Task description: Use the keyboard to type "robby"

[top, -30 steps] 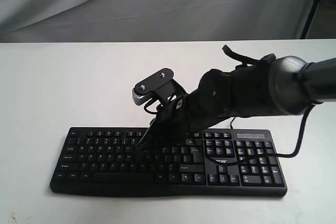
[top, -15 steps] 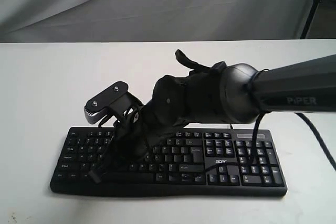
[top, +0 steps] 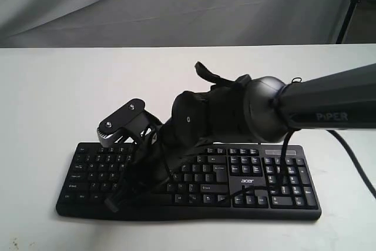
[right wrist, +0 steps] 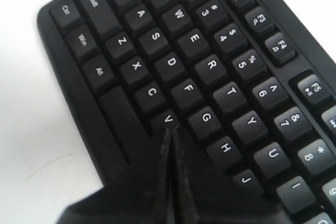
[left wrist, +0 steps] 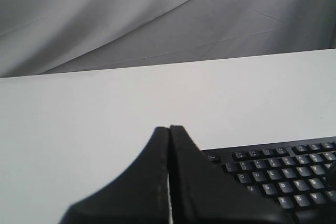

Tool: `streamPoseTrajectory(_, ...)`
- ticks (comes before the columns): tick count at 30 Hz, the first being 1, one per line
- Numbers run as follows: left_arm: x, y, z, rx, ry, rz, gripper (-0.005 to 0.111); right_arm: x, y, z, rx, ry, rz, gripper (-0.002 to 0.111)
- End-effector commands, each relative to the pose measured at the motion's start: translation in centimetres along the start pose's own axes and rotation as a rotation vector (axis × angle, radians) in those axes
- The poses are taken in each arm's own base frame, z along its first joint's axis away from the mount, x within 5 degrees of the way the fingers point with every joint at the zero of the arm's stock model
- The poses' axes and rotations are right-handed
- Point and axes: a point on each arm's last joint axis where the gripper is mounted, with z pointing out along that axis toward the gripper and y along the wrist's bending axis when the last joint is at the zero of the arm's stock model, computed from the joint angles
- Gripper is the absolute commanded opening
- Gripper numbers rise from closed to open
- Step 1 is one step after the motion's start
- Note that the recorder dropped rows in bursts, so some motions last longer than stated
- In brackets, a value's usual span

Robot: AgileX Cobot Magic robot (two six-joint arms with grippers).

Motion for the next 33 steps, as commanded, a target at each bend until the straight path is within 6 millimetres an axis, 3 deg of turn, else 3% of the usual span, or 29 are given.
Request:
streamPoseTrajectory(1, 0.1, 0.0, 0.0, 0.005, -0.007, 0.003, 0.000, 0.7, -0.4, 1.2, 0.011, 0.024, -0.006, 0.000)
streamPoseTrajectory(6, 0.1, 0.0, 0.0, 0.005, -0.007, 0.003, 0.000, 0.9, -0.5, 1.6, 0.017, 0.026, -0.006, 0.000)
streamPoseTrajectory(12, 0.1, 0.0, 0.0, 0.005, -0.007, 0.003, 0.000, 0.1, -0.3, 0.2, 0.026, -0.009, -0.034, 0.000)
streamPoseTrajectory(18, 0.1, 0.0, 0.0, 0.005, -0.007, 0.003, 0.000, 0.8, -0.6, 1.6, 0.029, 0.018, -0.023, 0.000)
streamPoseTrajectory(27, 0.1, 0.0, 0.0, 0.005, -0.007, 0.003, 0.000, 0.9, -0.6, 1.7, 0.027, 0.026, -0.022, 0.000)
streamPoseTrajectory(33, 0.1, 0.0, 0.0, 0.005, -0.007, 0.003, 0.000, -0.7, -0.9, -0.4, 0.053, -0.057, -0.029, 0.000)
